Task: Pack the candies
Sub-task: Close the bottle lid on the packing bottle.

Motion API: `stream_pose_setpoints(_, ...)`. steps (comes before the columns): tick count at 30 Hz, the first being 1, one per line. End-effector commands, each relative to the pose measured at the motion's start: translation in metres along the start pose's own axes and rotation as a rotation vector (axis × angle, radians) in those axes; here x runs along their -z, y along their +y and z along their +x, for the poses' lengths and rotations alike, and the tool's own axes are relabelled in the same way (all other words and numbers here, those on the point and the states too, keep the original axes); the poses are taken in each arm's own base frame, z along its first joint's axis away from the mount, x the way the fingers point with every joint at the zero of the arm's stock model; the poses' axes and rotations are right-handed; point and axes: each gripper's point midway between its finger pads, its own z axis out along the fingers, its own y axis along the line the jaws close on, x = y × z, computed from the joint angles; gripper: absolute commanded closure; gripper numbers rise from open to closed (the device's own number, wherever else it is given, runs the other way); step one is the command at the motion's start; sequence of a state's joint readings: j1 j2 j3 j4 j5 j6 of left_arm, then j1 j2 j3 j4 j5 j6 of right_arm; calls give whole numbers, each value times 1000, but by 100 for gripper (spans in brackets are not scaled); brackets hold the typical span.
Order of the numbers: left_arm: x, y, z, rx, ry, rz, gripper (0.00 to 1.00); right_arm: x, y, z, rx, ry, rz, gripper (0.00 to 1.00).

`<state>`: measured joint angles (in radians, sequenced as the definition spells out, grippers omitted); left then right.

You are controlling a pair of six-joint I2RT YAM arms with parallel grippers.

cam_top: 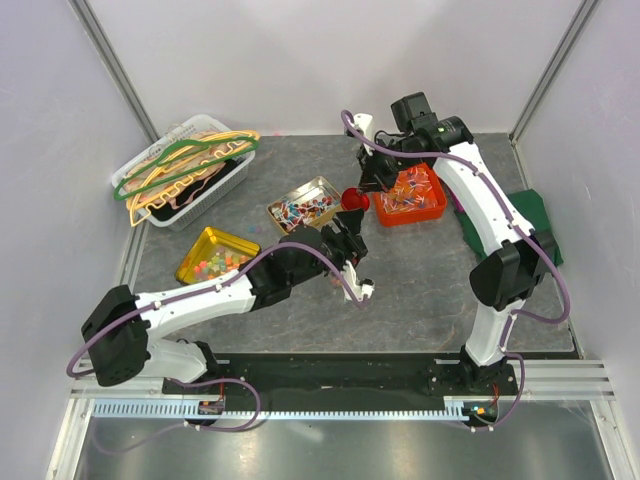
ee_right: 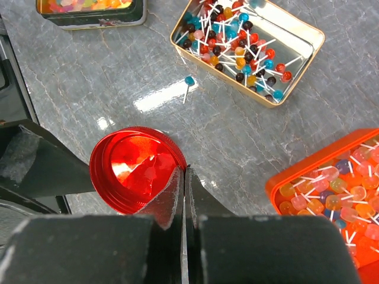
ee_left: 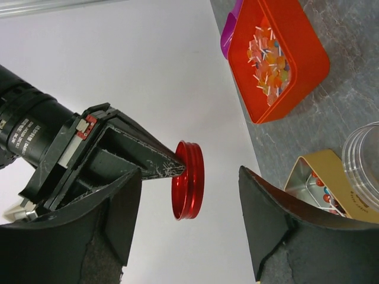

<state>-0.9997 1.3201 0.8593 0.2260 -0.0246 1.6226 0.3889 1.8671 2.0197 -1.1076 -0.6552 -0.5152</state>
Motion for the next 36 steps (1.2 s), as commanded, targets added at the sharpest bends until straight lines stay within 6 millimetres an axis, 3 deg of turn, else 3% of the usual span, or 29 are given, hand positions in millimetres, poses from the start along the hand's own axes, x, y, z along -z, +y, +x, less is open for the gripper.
stream_pose_setpoints(1,0,33,-1,-20,11,-86,31,3,7,-9,43,-43,-30,100)
stream_pose_setpoints(6,-1,31,-1,-14,18,-82,44,4,9,-6,43,-38,-28,100)
stream_pose_setpoints(20,-3,29,3,0,44,-55,51,20,20,-12,70,-66,-17,100)
stream_pose_setpoints(24,-3,27,3,3,47,-49,65,27,25,-14,86,-78,-11,100)
stream_pose_setpoints(30,-4,27,4,4,53,-50,67,33,33,-12,98,-84,-15,100)
stream_pose_setpoints(34,-5,32,4,4,56,-71,55,31,36,-6,91,-76,-30,100)
stream_pose_setpoints(36,-5,33,4,0,56,-73,55,30,38,-3,87,-72,-36,100)
